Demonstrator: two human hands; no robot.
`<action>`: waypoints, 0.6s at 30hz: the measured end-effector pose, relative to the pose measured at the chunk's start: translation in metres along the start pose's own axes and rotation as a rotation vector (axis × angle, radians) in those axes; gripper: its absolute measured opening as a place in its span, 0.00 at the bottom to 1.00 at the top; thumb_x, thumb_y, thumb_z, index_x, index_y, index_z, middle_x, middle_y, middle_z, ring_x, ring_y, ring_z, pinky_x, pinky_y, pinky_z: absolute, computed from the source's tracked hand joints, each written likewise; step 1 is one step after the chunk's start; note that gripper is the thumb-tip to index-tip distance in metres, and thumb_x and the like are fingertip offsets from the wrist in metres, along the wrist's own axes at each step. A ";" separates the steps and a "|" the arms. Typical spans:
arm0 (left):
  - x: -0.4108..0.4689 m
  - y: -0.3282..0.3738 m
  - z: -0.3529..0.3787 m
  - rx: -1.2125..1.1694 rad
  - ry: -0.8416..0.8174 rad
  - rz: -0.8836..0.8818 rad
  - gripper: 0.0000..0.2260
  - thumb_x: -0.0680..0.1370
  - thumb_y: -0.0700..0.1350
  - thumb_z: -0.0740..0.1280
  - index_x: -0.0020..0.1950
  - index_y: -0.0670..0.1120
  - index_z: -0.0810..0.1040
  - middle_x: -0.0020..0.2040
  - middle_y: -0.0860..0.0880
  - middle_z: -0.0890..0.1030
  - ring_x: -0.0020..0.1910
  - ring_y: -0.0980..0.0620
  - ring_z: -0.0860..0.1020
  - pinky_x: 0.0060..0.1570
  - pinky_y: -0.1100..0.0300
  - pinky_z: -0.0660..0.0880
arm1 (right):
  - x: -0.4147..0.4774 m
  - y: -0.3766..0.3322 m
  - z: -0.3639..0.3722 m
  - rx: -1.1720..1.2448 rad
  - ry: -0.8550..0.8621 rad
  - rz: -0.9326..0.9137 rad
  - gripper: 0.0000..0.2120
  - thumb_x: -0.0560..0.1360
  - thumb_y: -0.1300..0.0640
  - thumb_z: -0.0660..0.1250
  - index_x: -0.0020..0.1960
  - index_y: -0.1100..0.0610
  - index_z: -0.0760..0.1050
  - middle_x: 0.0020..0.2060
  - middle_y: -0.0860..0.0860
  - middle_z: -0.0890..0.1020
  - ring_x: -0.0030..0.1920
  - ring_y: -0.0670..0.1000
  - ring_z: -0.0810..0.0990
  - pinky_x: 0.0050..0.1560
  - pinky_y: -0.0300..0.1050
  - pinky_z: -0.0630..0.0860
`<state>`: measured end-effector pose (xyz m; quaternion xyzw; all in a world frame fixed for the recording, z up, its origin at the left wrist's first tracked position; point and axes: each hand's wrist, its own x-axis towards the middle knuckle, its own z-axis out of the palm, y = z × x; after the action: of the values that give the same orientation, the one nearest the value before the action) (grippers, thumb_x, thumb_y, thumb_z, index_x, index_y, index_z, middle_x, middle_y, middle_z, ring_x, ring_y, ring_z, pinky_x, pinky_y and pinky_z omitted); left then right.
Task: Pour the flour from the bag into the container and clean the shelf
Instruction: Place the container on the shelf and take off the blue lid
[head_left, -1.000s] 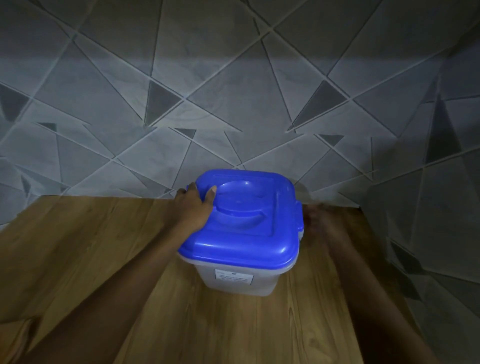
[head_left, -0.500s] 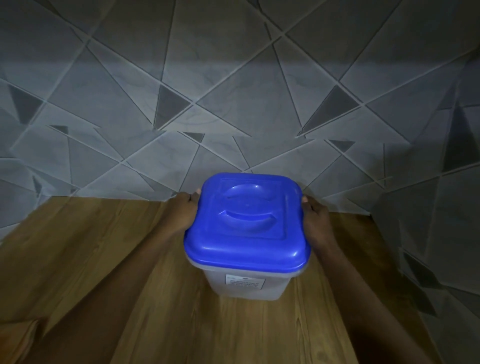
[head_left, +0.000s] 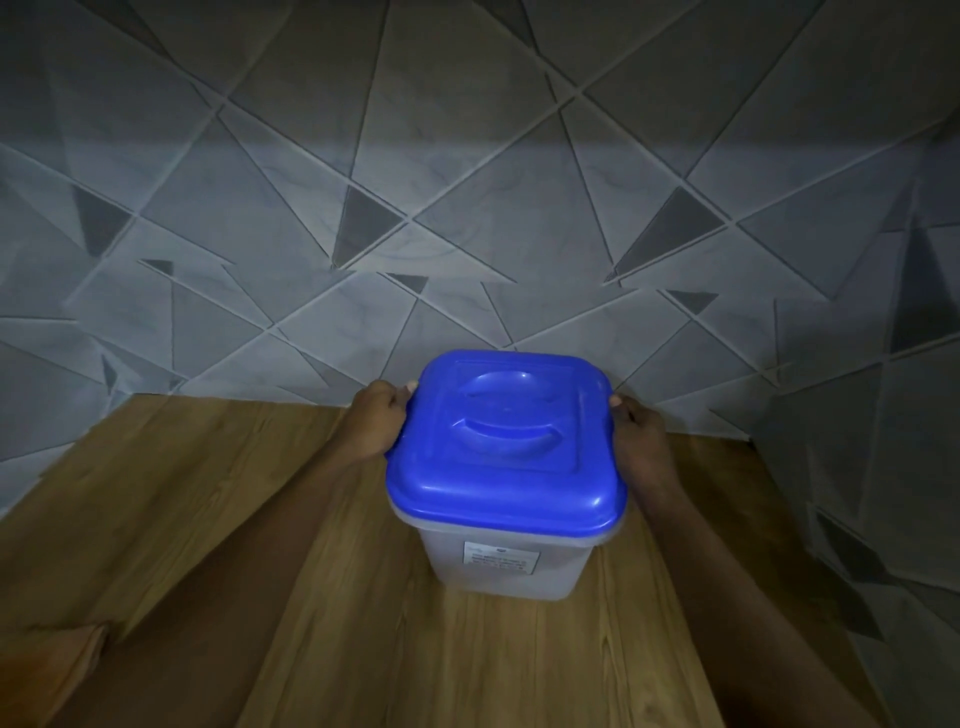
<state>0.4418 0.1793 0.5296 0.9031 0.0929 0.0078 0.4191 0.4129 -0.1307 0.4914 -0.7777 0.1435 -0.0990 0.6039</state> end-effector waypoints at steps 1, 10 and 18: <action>0.001 -0.004 0.000 -0.081 0.016 -0.027 0.23 0.84 0.52 0.60 0.37 0.38 0.77 0.36 0.38 0.81 0.38 0.44 0.82 0.38 0.58 0.70 | 0.000 0.002 -0.002 -0.003 0.014 0.001 0.17 0.85 0.51 0.57 0.57 0.59 0.81 0.52 0.55 0.85 0.52 0.55 0.82 0.53 0.47 0.75; -0.027 -0.031 0.014 -0.624 -0.127 -0.292 0.14 0.84 0.39 0.54 0.42 0.48 0.73 0.37 0.52 0.79 0.39 0.51 0.77 0.42 0.57 0.74 | -0.007 -0.003 -0.006 -0.161 0.017 -0.009 0.19 0.83 0.56 0.57 0.33 0.56 0.71 0.33 0.55 0.79 0.37 0.53 0.76 0.39 0.46 0.69; -0.039 -0.022 0.005 -0.930 -0.122 -0.189 0.22 0.83 0.60 0.58 0.60 0.46 0.82 0.53 0.45 0.86 0.52 0.47 0.85 0.49 0.52 0.82 | -0.017 -0.002 0.008 -0.114 0.088 -0.021 0.19 0.80 0.53 0.60 0.31 0.54 0.70 0.31 0.51 0.76 0.35 0.50 0.72 0.40 0.46 0.68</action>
<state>0.4000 0.1825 0.5116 0.6063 0.1366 -0.0425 0.7823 0.3996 -0.1170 0.4912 -0.8073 0.1669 -0.1312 0.5507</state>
